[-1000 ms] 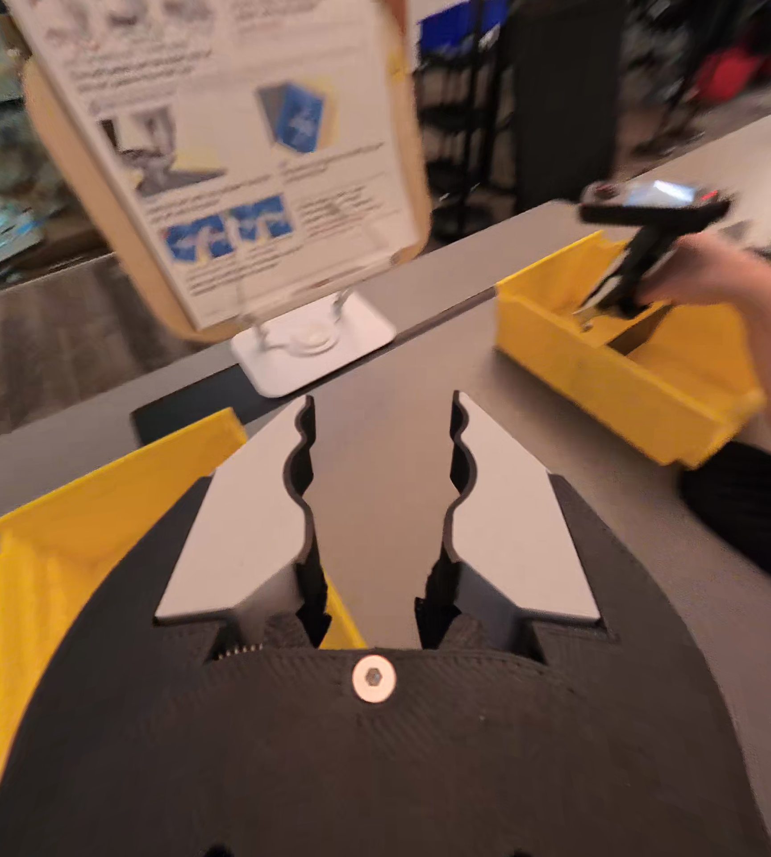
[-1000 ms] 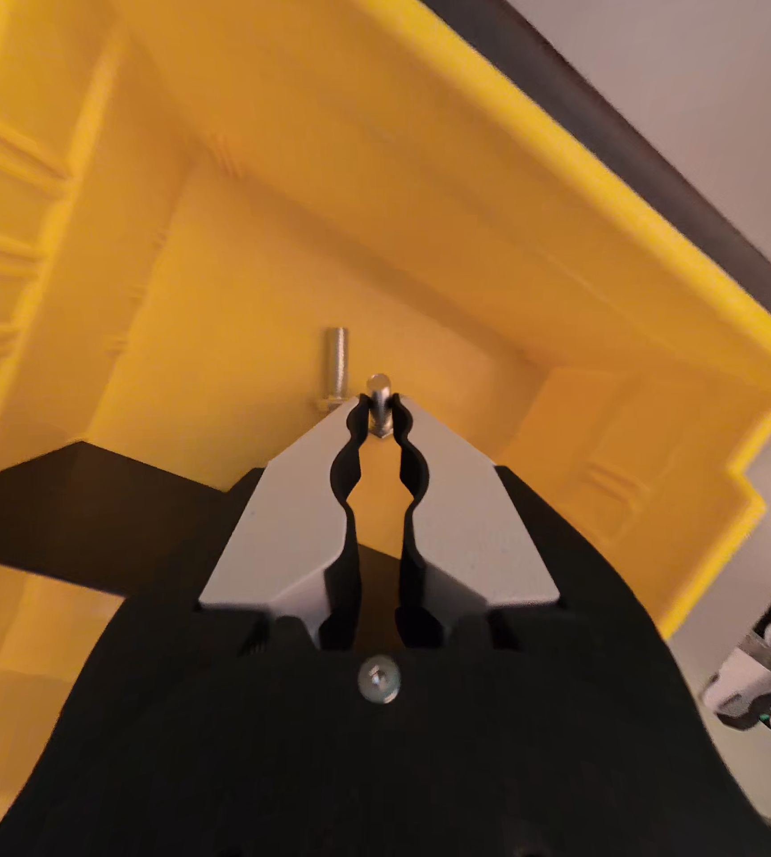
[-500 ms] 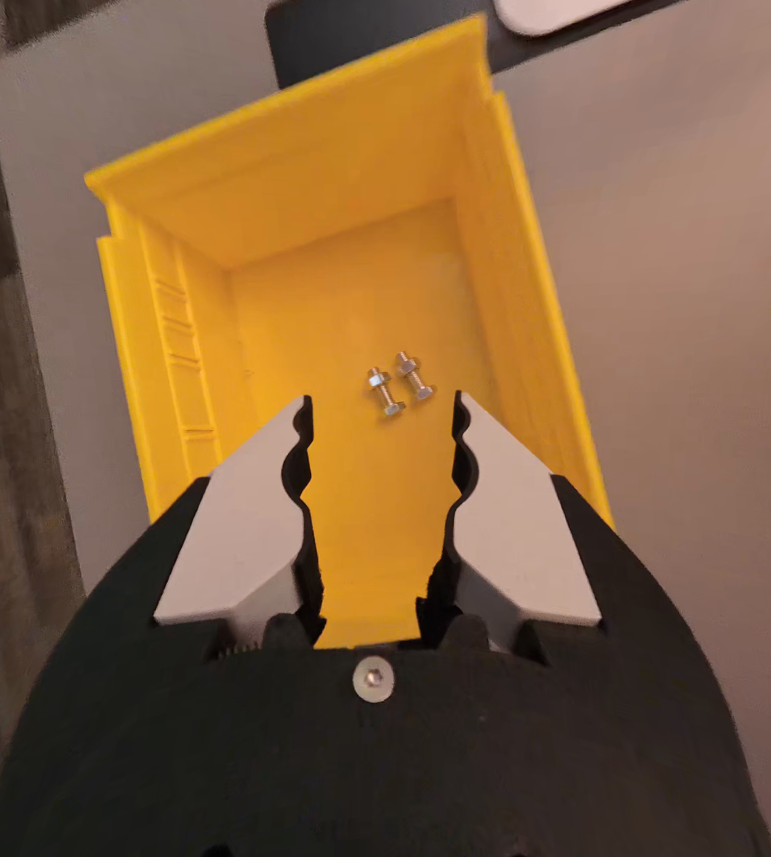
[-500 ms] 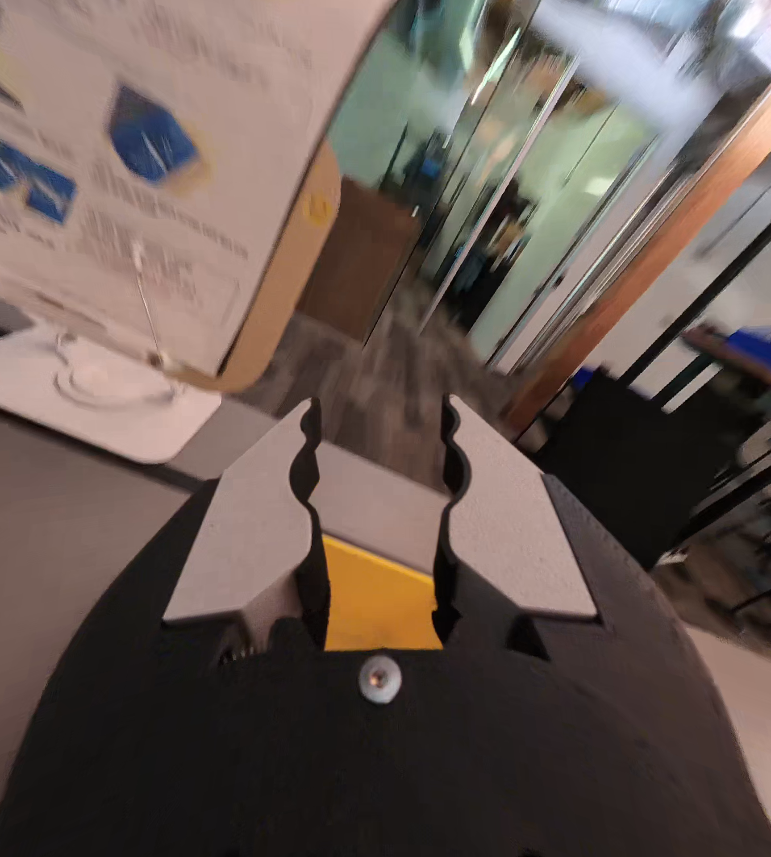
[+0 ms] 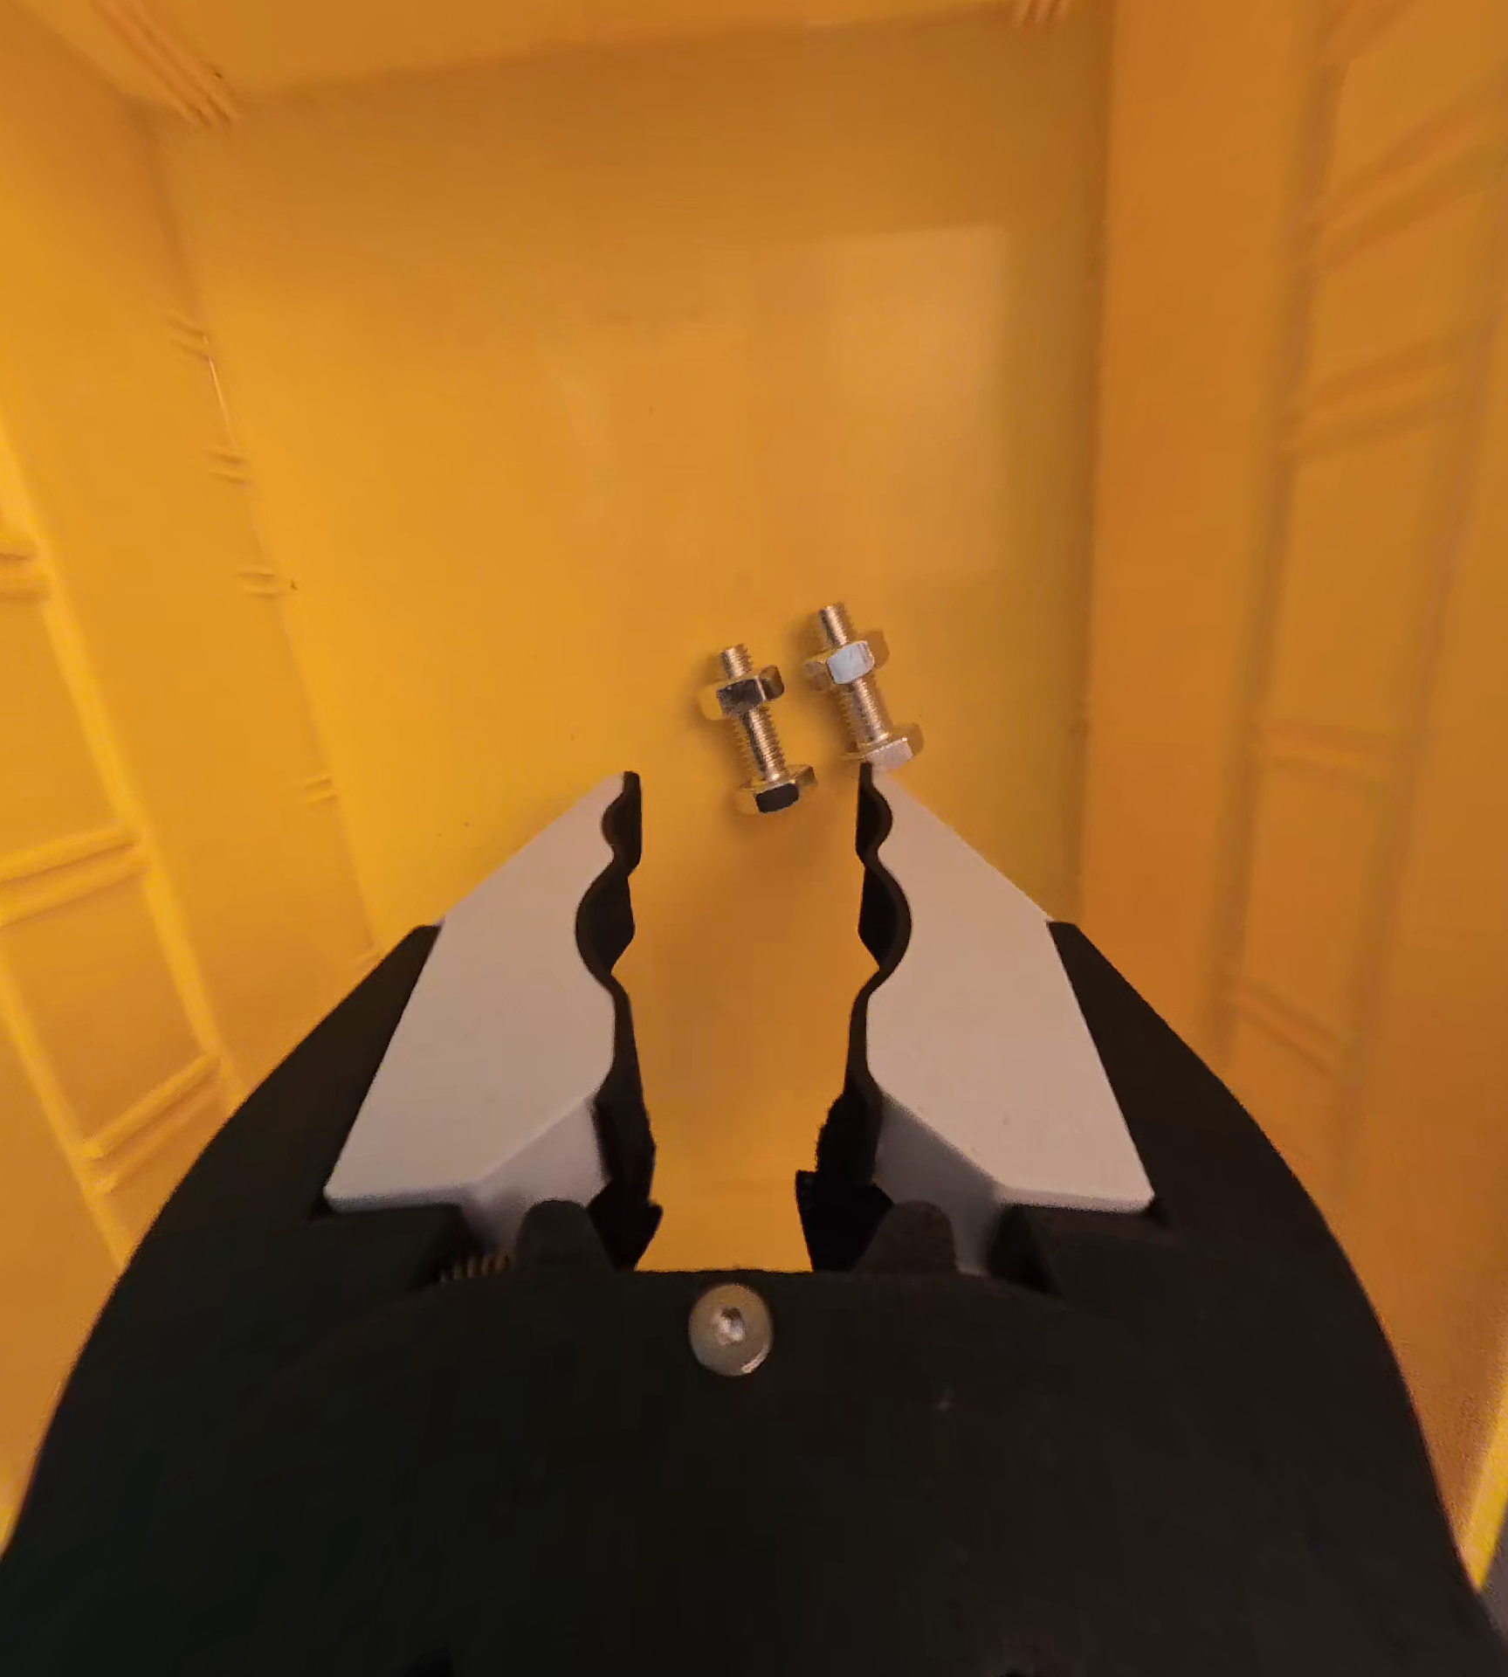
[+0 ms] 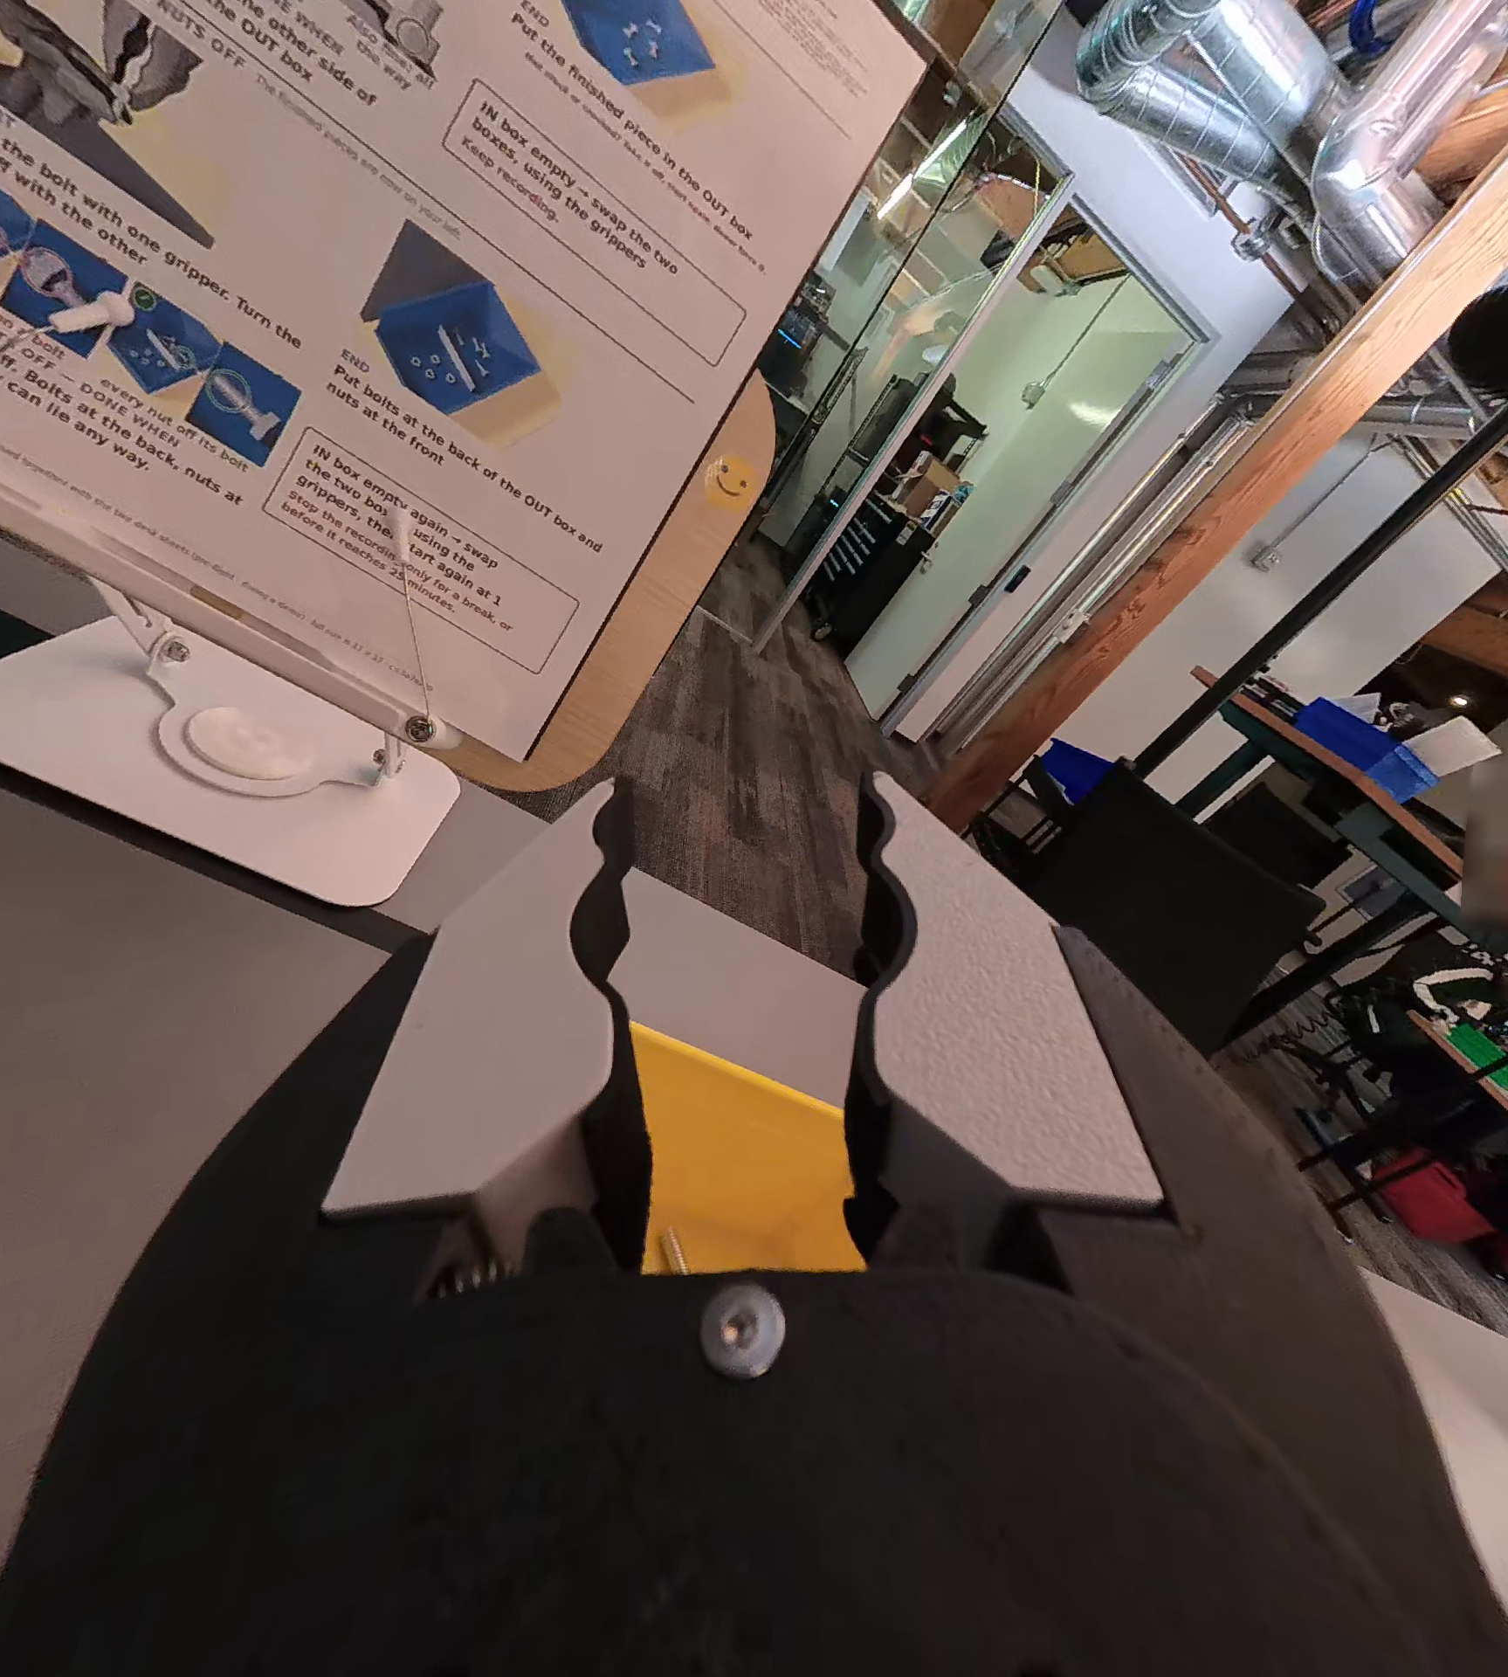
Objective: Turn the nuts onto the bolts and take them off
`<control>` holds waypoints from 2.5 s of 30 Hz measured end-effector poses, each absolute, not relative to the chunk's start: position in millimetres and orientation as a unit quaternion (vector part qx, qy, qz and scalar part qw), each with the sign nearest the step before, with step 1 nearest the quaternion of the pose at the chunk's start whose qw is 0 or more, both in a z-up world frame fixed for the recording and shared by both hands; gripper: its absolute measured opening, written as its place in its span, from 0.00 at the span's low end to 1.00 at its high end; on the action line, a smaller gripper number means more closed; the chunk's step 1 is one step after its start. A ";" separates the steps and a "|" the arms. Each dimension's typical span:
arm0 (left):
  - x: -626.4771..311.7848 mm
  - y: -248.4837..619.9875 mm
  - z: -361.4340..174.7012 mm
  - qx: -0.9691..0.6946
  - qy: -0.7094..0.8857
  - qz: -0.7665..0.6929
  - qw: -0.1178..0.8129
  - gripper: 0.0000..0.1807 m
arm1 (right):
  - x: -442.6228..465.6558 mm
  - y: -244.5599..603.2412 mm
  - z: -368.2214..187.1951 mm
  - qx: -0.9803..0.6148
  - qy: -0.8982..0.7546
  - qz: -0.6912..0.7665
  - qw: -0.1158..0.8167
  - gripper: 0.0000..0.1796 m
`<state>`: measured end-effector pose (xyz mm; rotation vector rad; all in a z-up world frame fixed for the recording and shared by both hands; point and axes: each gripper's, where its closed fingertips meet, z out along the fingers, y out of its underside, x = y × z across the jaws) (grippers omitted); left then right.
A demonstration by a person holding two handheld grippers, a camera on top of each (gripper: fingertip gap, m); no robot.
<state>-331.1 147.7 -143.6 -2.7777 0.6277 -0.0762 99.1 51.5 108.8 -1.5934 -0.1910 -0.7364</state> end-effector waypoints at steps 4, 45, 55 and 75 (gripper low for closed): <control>-334.5 146.4 -150.8 -0.966 0.222 -0.012 0.132 0.23 | 96.9 51.8 107.7 -0.700 -0.088 -0.316 0.634 0.27; -147.6 -40.5 71.2 -0.658 0.563 -0.388 0.316 0.10 | -146.2 -24.4 56.0 -0.567 -0.468 0.323 0.596 0.27; -143.4 -49.4 76.0 -0.641 0.574 -0.401 0.316 0.09 | -162.3 -42.3 60.3 -0.548 -0.464 0.408 0.565 0.12; -123.5 -44.9 74.4 -0.625 0.598 -0.326 0.381 0.21 | -129.6 -20.9 52.4 -0.444 -0.618 -0.267 0.592 0.09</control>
